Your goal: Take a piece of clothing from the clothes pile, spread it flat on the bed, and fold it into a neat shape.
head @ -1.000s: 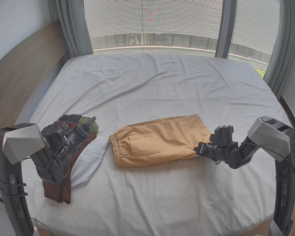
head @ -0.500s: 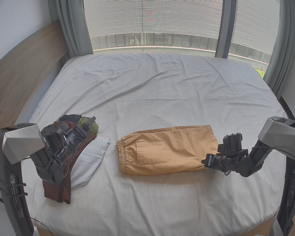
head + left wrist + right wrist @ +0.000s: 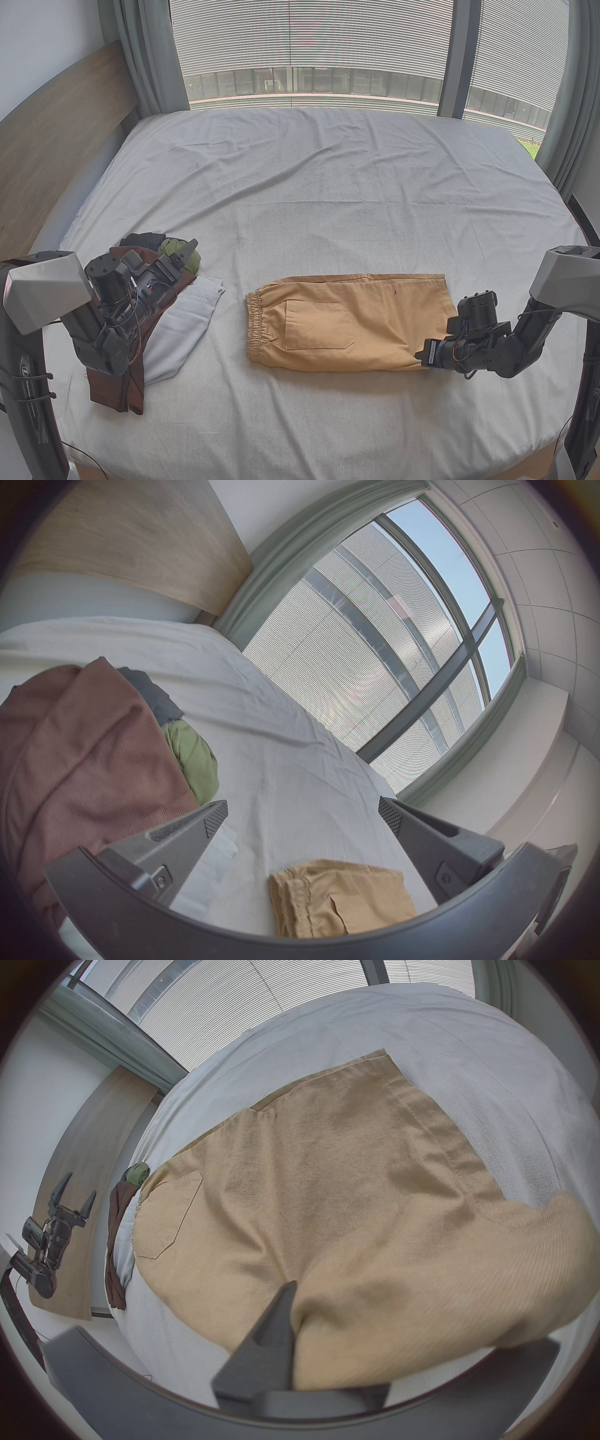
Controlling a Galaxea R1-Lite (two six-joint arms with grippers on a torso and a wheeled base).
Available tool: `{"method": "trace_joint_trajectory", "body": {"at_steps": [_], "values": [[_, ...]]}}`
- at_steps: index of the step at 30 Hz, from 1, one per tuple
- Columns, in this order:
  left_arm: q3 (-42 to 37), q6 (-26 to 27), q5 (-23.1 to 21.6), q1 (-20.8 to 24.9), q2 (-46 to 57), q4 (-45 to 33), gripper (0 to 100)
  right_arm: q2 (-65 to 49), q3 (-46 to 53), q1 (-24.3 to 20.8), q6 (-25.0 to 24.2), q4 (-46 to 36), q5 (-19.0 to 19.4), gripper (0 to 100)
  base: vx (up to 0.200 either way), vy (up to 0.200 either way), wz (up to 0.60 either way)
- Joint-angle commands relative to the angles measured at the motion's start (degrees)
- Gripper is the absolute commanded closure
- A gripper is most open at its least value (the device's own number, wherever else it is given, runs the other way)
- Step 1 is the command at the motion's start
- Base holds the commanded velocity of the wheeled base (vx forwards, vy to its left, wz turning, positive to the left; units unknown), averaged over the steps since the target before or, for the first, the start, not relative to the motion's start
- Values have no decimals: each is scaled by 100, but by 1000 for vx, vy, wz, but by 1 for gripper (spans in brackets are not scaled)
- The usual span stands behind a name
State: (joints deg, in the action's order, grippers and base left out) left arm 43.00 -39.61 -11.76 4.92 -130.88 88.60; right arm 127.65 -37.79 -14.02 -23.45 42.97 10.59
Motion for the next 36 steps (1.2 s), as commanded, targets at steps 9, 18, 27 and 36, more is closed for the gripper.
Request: {"method": "trace_joint_trajectory", "body": {"at_steps": [9,18,27,36], "values": [[-837,384,-669,342,18,-1,0,-21,545,-259,60,282,30,0,0,0,0],[-1232,471,-915,712,-96,-10,0,-478,1643,-1024,148,1504,408,0,0,0,0],[-1171,463,-907,1142,-676,-18,0,-522,2285,-1472,139,3587,593,0,0,0,0],[-1065,480,-871,1257,-1045,-10,0,-522,2786,-1375,201,3578,681,0,0,0,0]]}}
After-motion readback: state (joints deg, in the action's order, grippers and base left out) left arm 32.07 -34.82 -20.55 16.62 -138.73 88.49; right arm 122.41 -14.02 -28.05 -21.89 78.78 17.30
